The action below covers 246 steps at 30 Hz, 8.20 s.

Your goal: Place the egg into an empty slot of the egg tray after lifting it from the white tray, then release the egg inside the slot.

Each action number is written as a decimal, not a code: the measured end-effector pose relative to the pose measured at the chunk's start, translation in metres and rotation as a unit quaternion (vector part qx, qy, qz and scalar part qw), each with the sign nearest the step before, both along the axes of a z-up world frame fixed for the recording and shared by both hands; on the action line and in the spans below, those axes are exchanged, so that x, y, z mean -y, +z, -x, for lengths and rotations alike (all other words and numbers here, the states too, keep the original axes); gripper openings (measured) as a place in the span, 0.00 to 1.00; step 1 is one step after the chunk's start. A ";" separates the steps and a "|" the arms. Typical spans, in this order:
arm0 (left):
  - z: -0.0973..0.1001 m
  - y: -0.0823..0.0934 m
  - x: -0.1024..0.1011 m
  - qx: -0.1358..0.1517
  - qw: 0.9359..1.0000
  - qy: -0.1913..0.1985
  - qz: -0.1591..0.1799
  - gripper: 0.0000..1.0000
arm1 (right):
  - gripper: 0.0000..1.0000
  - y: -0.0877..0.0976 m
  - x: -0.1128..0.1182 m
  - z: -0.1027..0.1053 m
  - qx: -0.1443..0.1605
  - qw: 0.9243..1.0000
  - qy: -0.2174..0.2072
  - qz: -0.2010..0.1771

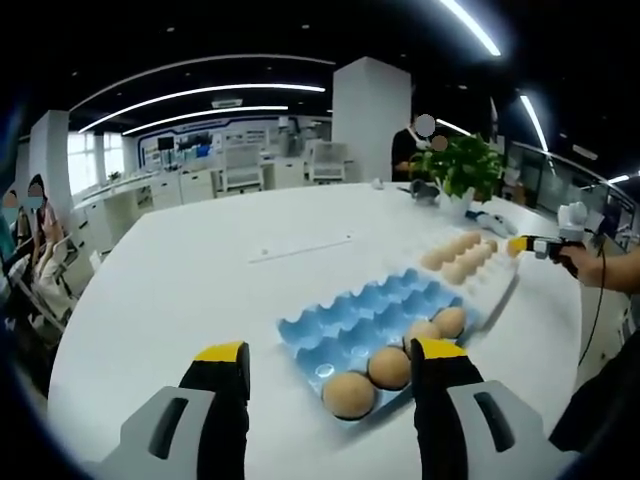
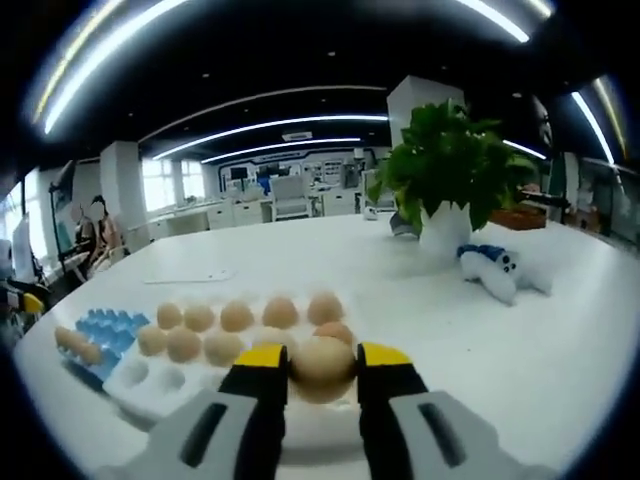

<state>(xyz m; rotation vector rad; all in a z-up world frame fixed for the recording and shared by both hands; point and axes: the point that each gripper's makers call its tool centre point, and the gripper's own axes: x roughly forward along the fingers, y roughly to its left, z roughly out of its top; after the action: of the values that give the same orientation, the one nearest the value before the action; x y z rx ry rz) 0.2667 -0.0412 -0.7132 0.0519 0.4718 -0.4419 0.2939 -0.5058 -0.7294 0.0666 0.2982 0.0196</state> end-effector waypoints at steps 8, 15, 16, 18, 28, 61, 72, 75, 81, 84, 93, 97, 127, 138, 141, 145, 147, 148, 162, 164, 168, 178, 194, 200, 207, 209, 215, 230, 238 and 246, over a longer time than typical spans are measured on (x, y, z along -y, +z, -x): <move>0.000 -0.003 -0.002 -0.002 1.000 -0.005 -0.001 0.65 | 0.27 0.009 -0.026 -0.003 0.011 1.000 0.024 -0.011; -0.001 -0.003 -0.002 0.000 1.000 -0.010 -0.007 0.75 | 0.27 0.013 -0.053 -0.007 0.016 0.998 0.052 -0.025; -0.001 -0.003 -0.002 0.001 1.000 -0.009 -0.008 0.76 | 0.27 0.013 -0.054 -0.008 0.017 0.998 0.053 -0.027; -0.001 -0.004 -0.004 0.001 1.000 -0.004 -0.003 0.78 | 0.27 0.016 -0.066 -0.008 0.019 0.997 0.066 -0.030; 0.000 -0.006 0.002 0.002 1.000 -0.024 -0.005 0.92 | 0.27 0.032 -0.133 -0.016 0.031 0.987 0.148 -0.047; 0.001 -0.012 0.009 -0.012 0.999 -0.038 0.004 0.91 | 0.27 0.036 -0.362 -0.026 0.036 0.913 0.406 -0.034; 0.002 -0.016 0.008 -0.017 0.999 -0.037 0.003 0.90 | 0.27 0.027 -0.390 -0.024 0.025 0.899 0.437 -0.020; 0.002 -0.017 0.008 -0.017 0.999 -0.037 0.003 0.89 | 0.27 0.023 -0.398 -0.023 0.020 0.894 0.448 -0.015; 0.003 -0.019 0.008 -0.021 0.999 -0.038 0.003 0.88 | 0.27 0.011 -0.418 -0.021 0.004 0.882 0.471 -0.003; 0.005 -0.020 0.008 -0.021 0.999 -0.040 0.002 0.87 | 0.27 0.004 -0.428 -0.019 -0.008 0.875 0.484 0.005; 0.007 -0.023 0.010 -0.027 0.998 -0.048 0.001 0.84 | 0.27 -0.013 -0.453 -0.019 -0.032 0.860 0.509 0.020; 0.006 -0.023 0.011 -0.024 0.999 -0.048 0.001 0.85 | 0.27 -0.018 -0.458 -0.018 -0.036 0.858 0.512 0.025; 0.001 -0.023 0.008 -0.022 0.999 -0.044 0.018 0.79 | 0.27 -0.045 -0.464 -0.017 -0.102 0.853 0.511 0.014; -0.001 -0.023 0.001 -0.014 0.999 -0.034 0.008 0.81 | 0.25 -0.050 -0.468 -0.020 -0.102 0.851 0.515 0.024; -0.001 -0.022 0.000 -0.013 0.999 -0.032 0.012 0.79 | 0.25 -0.050 -0.466 -0.020 -0.100 0.851 0.516 0.022; 0.000 -0.022 0.000 -0.015 0.999 -0.035 0.009 0.79 | 0.25 -0.050 -0.466 -0.020 -0.099 0.851 0.516 0.021; 0.001 -0.020 0.001 -0.013 0.999 -0.037 0.010 0.79 | 0.25 -0.049 -0.466 -0.020 -0.099 0.851 0.516 0.020; 0.001 -0.020 0.001 -0.012 0.999 -0.037 0.010 0.79 | 0.26 -0.049 -0.466 -0.020 -0.100 0.851 0.515 0.020; 0.000 -0.015 0.001 -0.010 0.999 -0.034 0.015 0.79 | 0.27 -0.011 -0.417 -0.018 -0.077 0.885 0.452 -0.082; 0.000 -0.016 0.002 -0.012 0.999 -0.034 0.014 0.79 | 0.27 -0.009 -0.406 -0.018 -0.076 0.889 0.443 -0.086; 0.001 -0.016 0.004 -0.011 0.999 -0.036 0.015 0.78 | 0.27 -0.010 -0.385 -0.013 -0.077 0.897 0.426 -0.087; 0.002 -0.018 0.005 -0.016 0.999 -0.041 0.012 0.77 | 0.27 -0.006 -0.312 -0.023 -0.041 0.937 0.338 -0.077; 0.003 -0.016 0.008 -0.015 0.999 -0.046 0.011 0.77 | 0.26 -0.027 -0.195 -0.045 -0.037 0.985 0.168 -0.023; 0.003 -0.016 0.005 -0.015 0.999 -0.042 0.007 0.77 | 0.23 -0.037 -0.203 -0.044 -0.049 0.978 0.198 0.032; 0.004 -0.017 0.005 -0.016 0.999 -0.044 0.008 0.76 | 0.24 -0.043 -0.206 -0.044 -0.062 0.969 0.225 0.085; 0.004 -0.018 0.006 -0.020 0.999 -0.044 0.010 0.75 | 0.25 -0.045 -0.208 -0.043 -0.068 0.956 0.253 0.134; 0.003 -0.016 0.010 -0.016 0.999 -0.049 0.009 0.72 | 0.26 -0.052 -0.210 -0.045 -0.132 0.926 0.301 0.183; 0.003 -0.013 0.008 -0.008 0.999 -0.045 0.009 0.69 | 0.27 -0.058 -0.214 -0.048 -0.181 0.889 0.393 0.149; 0.002 -0.014 0.007 -0.009 0.999 -0.046 0.006 0.71 | 0.27 -0.056 -0.216 -0.048 -0.180 0.893 0.385 0.147; 0.001 -0.019 0.005 -0.038 0.999 -0.033 0.020 0.80 | 0.27 -0.056 -0.213 -0.046 -0.173 0.904 0.354 0.168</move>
<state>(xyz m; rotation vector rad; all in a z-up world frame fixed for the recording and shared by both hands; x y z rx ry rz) 0.2654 -0.0459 -0.7326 0.0121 0.5365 -0.5189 0.3397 -0.2923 -0.7854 -0.3917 0.6660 0.6857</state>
